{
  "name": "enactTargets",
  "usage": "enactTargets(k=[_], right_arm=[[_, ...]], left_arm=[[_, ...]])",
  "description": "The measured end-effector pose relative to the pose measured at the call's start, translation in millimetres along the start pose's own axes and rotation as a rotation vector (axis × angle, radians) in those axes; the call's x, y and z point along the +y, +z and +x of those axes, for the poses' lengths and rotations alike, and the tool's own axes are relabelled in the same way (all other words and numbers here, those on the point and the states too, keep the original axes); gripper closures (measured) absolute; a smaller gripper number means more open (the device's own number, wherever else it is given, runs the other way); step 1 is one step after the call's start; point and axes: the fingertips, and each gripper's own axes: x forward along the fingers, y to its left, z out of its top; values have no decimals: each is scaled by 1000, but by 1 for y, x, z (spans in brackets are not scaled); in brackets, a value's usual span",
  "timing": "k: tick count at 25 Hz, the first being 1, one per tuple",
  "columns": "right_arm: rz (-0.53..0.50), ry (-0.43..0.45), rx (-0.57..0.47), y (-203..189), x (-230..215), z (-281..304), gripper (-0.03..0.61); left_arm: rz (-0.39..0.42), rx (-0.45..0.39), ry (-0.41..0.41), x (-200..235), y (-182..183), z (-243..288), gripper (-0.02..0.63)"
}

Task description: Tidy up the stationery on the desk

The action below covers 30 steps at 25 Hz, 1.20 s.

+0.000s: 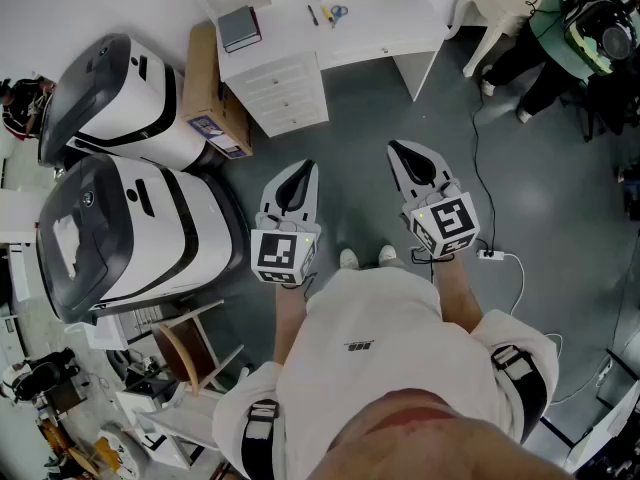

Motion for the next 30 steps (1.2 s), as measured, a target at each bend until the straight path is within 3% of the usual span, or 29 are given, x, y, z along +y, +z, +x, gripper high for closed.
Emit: enactTargets(k=[6,15,30], right_arm=[[30,-34,16,-11,4,23,580],[-4,-67,15,-18,8,53,577],[2,-32,37,-18,-39,128,574]], left_arm=[[-13,0,-19,18,-7,9,614],[-4,4,-76,36,-19,30,614],[-6,22,-63,83,-23,107,614]])
